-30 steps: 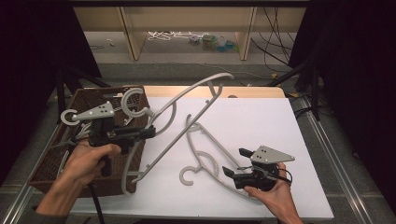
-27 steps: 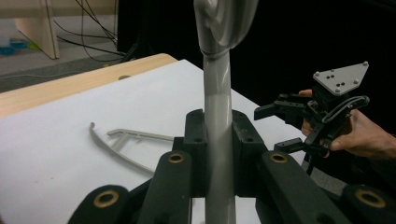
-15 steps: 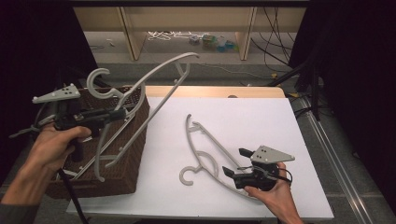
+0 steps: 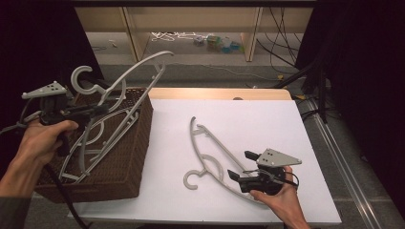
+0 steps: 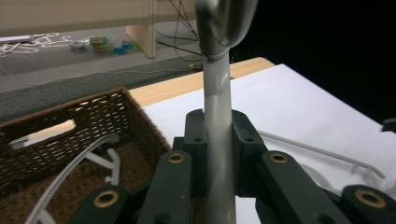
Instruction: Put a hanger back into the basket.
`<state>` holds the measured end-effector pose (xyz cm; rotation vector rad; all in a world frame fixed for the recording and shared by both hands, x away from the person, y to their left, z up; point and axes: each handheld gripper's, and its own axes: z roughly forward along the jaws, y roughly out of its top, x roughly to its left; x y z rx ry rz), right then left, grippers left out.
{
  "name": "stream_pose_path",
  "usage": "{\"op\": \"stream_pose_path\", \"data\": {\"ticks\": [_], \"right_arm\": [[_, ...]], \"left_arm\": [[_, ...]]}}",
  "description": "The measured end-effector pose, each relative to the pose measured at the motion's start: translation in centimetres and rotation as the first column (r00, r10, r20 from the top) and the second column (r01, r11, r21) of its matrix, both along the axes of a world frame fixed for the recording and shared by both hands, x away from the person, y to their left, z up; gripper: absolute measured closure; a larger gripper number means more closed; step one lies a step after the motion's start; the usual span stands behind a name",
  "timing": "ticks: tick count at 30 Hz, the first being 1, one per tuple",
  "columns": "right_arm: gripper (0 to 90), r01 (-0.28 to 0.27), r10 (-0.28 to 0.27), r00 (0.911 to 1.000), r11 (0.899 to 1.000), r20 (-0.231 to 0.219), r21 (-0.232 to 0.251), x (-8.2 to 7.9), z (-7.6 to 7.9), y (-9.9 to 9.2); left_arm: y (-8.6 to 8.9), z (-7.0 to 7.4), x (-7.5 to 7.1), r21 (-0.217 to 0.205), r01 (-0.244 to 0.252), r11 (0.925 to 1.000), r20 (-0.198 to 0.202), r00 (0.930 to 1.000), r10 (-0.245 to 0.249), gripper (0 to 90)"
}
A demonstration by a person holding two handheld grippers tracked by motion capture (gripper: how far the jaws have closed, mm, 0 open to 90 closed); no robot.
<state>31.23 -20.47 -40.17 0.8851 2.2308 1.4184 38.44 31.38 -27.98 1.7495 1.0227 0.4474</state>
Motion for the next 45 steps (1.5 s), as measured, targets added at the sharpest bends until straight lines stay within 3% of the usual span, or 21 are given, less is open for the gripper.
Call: {"op": "stream_pose_path", "data": {"ticks": [12,27,37,44,45], "right_arm": [[17.1,0.001,-0.001,1.0,1.0,-0.006,-0.008,0.0,-0.1,0.0],[17.1,-0.003,0.002,0.9999,1.0,-0.014,-0.011,0.0,-0.2,0.0],[17.1,-0.008,0.007,0.9999,1.0,-0.012,-0.01,0.1,-0.3,0.1],[17.1,-0.009,0.008,0.9999,1.0,-0.014,-0.014,0.1,-0.3,0.1],[17.1,-0.004,0.004,0.9999,1.0,-0.012,-0.01,0.1,-0.3,0.1]], "left_arm": [[2.2,-1.7,1.1,0.066,-0.047,0.9967,0.01,0.9989,0.046,79.3],[4.4,-3.8,1.4,0.103,-0.079,0.9915,0.0,0.9968,0.079,79.3],[5.9,-5.6,1.0,0.16,-0.078,0.984,-0.037,0.9957,0.085,79.3],[7.0,-6.7,0.9,0.156,-0.094,0.9833,-0.064,0.9925,0.105,79.3],[7.4,-7.2,0.8,0.177,-0.094,0.9798,-0.076,0.9912,0.109,79.3]]}}
